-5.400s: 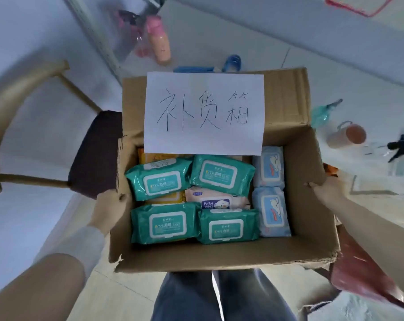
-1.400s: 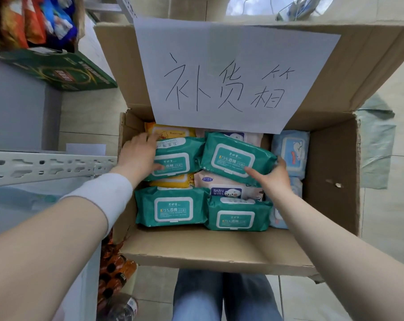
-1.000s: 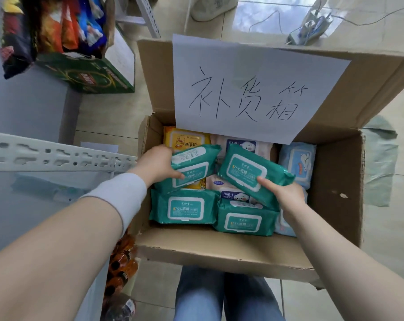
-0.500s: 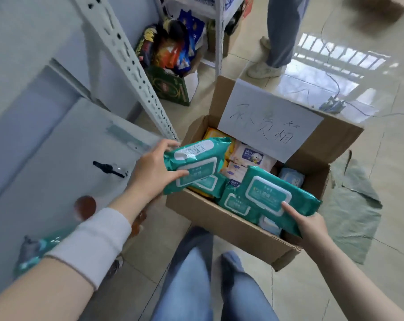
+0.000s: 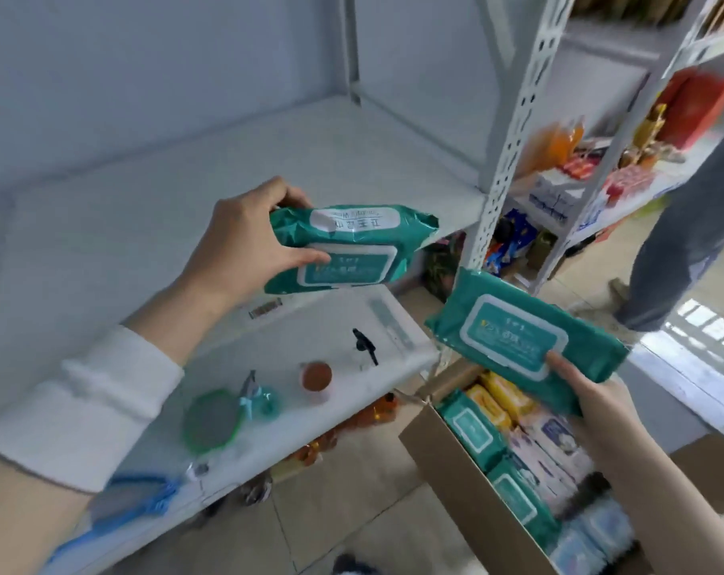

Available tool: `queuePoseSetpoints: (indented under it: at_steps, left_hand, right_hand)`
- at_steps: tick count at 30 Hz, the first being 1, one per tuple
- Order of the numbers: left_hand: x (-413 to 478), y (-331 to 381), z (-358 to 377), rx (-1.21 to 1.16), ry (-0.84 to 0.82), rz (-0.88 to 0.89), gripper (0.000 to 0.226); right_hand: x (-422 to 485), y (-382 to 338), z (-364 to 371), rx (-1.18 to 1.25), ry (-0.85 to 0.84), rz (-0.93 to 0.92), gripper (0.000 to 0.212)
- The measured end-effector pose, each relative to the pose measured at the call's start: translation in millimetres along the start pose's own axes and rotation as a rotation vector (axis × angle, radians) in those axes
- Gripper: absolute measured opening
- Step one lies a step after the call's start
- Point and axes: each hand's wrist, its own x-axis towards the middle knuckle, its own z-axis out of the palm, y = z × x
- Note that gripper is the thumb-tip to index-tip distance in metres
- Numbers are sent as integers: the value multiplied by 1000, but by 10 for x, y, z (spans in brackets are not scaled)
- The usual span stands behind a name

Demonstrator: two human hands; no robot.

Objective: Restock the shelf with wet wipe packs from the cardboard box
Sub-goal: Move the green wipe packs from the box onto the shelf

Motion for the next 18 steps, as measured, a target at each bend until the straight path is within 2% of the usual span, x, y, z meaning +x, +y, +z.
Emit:
queuePoseSetpoints:
  at_steps: [5, 8, 12, 15, 16, 18]
  left_hand:
    - [26, -764, -433, -40, 113, -127, 47]
    - [-25, -1202, -413, -114, 124, -195, 47]
    - [-68, -1475, -340, -258, 166, -225, 56]
    - [-165, -1599, -281, -423, 239, -266, 73]
    - [-207, -1643, -245, -493, 246, -299, 77]
    - [-245, -1727, -162, -595, 243, -361, 80]
  right_hand:
    - [209, -198, 841, -78, -70, -73, 85]
    - [320, -232, 1215, -129, -84, -75, 81]
    - [439, -262, 1578, -133, -77, -72, 101]
    - [506, -350, 1768, -138, -112, -96, 95]
    - [526, -375, 1825, -150, -121, -103, 88]
    - [601, -430, 1915, -143, -156, -109, 53]
